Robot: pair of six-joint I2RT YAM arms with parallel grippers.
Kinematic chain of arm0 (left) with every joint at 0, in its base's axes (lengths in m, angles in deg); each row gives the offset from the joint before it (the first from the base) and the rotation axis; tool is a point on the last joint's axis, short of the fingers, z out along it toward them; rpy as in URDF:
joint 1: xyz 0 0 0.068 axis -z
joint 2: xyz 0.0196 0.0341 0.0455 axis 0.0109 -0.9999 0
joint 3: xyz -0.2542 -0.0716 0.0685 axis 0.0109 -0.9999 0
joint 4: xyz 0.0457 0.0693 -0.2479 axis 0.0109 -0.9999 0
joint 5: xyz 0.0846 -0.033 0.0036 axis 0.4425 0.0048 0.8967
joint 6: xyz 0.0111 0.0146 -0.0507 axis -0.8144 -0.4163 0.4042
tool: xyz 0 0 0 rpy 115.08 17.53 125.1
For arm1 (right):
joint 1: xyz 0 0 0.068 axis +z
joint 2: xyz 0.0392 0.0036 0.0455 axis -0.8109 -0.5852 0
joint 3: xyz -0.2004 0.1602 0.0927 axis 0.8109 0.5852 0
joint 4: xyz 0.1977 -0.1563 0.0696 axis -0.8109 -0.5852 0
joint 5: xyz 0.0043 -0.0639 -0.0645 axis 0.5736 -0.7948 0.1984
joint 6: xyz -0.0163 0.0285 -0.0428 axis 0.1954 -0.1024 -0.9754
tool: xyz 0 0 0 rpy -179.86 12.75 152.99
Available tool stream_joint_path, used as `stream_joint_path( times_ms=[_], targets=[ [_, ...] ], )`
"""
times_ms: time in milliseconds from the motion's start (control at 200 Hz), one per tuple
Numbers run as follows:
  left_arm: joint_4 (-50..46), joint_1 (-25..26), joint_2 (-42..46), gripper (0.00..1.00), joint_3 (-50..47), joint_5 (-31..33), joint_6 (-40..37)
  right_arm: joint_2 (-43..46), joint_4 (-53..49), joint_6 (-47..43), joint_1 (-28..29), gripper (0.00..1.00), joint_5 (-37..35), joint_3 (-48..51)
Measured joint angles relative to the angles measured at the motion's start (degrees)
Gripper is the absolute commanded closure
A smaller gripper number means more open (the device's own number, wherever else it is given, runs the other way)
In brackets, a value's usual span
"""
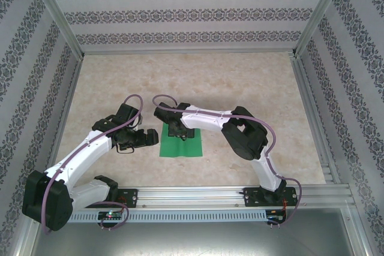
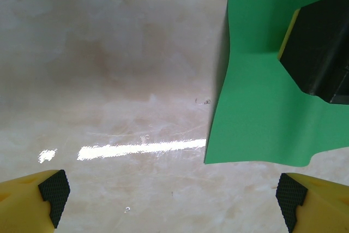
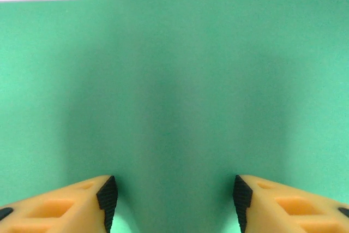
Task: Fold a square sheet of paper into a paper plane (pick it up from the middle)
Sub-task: Fold the square sheet of paper in half at the center of the table.
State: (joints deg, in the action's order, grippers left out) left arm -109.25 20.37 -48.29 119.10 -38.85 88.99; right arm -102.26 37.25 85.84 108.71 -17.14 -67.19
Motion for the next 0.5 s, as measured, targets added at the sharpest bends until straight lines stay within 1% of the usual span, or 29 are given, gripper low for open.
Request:
stream_joint_path(
  times_ms=[75, 150, 215, 255, 425, 450, 500],
  targets=[
    [0.0, 0.0, 0.0, 0.0, 0.0, 0.0, 0.02, 0.09, 0.17, -0.46, 0.0, 0.48, -0.13, 0.02],
    [0.0, 0.0, 0.0, 0.0, 0.0, 0.0, 0.02, 0.2, 0.26, -0.9, 0.0, 0.53, -0.31, 0.09],
    [0.0, 0.0, 0.0, 0.0, 0.0, 0.0, 0.02, 0.57, 0.59, -1.03, 0.0, 0.55, -0.33, 0.31],
    [0.0, 0.0, 0.02, 0.0, 0.0, 0.0, 0.02, 0.96, 0.83, -1.25, 0.0, 0.6, -0.33, 0.55],
    [-0.02, 0.0, 0.17, 0.0, 0.0, 0.04, 0.02, 3.39, 2.36, -1.86, 0.0, 0.64, 0.07, 0.68],
    [-0.04, 0.0, 0.28, 0.0, 0.0, 0.04, 0.02, 3.87, 2.71, -2.01, 0.0, 0.66, 0.22, 0.68],
    [-0.04, 0.0, 0.68, 0.0, 0.0, 0.07, 0.02, 4.72, 3.28, -2.21, 0.0, 0.67, 0.42, 0.68]
  ],
)
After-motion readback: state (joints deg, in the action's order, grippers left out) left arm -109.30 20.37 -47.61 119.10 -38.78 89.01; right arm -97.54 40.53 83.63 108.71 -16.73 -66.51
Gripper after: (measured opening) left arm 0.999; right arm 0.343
